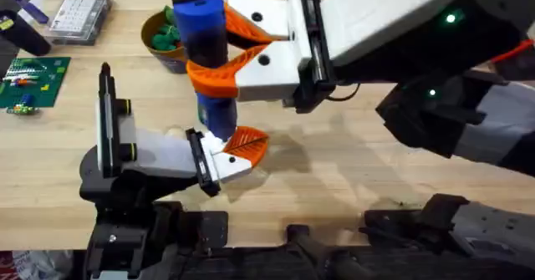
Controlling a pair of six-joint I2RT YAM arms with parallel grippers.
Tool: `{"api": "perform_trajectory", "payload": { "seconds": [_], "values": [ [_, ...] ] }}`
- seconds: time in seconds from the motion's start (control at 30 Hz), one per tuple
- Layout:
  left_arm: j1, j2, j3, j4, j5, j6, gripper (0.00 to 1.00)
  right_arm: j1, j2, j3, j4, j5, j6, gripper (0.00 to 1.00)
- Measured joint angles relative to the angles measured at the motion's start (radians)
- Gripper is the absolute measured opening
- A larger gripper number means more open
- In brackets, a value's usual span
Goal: Pick up the gripper from the table and insert it into the empty holder that is missing its gripper. Then pick up a screw, insert it into the mounting hole, and use the screwdriver to tighten it. Finally, clean up the table by picking up the vegetable and placing it into the bucket.
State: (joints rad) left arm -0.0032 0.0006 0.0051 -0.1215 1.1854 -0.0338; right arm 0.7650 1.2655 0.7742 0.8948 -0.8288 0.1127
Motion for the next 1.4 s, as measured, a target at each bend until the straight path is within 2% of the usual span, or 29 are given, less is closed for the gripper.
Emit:
{"api": "perform_trajectory", "payload": {
  "seconds": [1.4],
  "values": [
    [0.000, 0.000, 0.000, -0.001, 0.000, -0.001, 0.013, 0.000, 0.024, 0.000, -0.002, 0.004, 0.008, 0.050]
  ]
}}
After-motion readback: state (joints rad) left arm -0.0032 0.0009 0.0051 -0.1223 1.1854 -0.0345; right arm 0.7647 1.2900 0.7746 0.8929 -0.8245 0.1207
